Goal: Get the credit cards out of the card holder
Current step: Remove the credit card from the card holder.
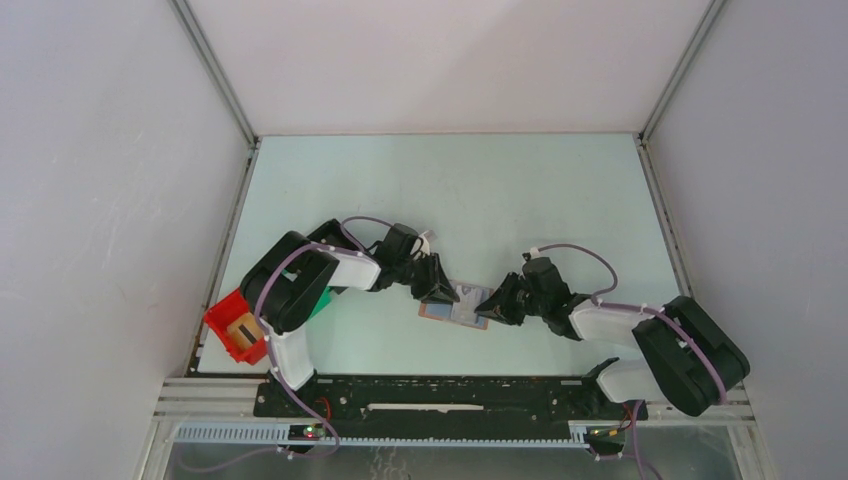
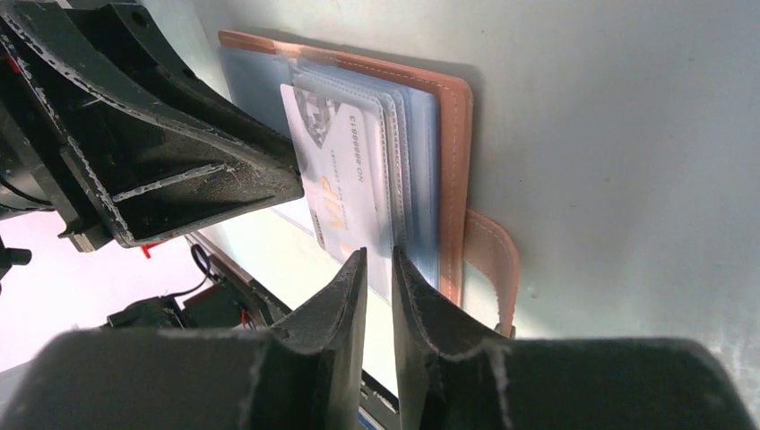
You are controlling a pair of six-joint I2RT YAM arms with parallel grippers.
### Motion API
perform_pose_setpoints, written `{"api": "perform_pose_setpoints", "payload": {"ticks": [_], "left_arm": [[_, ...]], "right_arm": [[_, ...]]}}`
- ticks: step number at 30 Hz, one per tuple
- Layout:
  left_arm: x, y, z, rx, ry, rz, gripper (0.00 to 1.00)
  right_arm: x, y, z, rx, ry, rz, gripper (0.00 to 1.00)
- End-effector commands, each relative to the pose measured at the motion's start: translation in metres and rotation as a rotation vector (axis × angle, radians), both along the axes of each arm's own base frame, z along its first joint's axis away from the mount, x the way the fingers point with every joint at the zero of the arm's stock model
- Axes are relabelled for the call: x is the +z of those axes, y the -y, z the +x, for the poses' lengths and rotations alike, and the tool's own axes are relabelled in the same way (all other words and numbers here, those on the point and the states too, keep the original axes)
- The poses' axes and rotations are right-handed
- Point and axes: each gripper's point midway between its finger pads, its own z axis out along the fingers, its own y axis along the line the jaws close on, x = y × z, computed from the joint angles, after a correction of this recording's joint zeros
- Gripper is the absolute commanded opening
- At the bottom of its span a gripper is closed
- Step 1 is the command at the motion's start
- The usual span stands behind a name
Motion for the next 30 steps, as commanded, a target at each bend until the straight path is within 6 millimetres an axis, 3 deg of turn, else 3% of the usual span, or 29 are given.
{"api": "perform_pose_setpoints", "payload": {"ticks": [1, 7, 16, 30], "left_arm": [[-0.015, -0.016, -0.006, 0.019, -0.009, 0.079, 0.3], [-0.016, -0.016, -0.007, 0.017, -0.011, 0.08, 0.31], [-0.019, -0.019, -0.008, 0.017, -0.018, 0.083, 0.3], [-0.019, -0.019, -0.009, 0.012, -0.022, 0.082, 0.3]], "right_arm": [[-0.006, -0.001, 0.004, 0.007, 0.0, -0.024, 0.25], [-0.006, -0.003, 0.004, 0.009, 0.001, -0.018, 0.24], [0.024, 0.002, 0.015, -0.018, 0.124, -0.025, 0.26], [-0.001, -0.014, 0.005, 0.049, 0.034, -0.001, 0.25]]}}
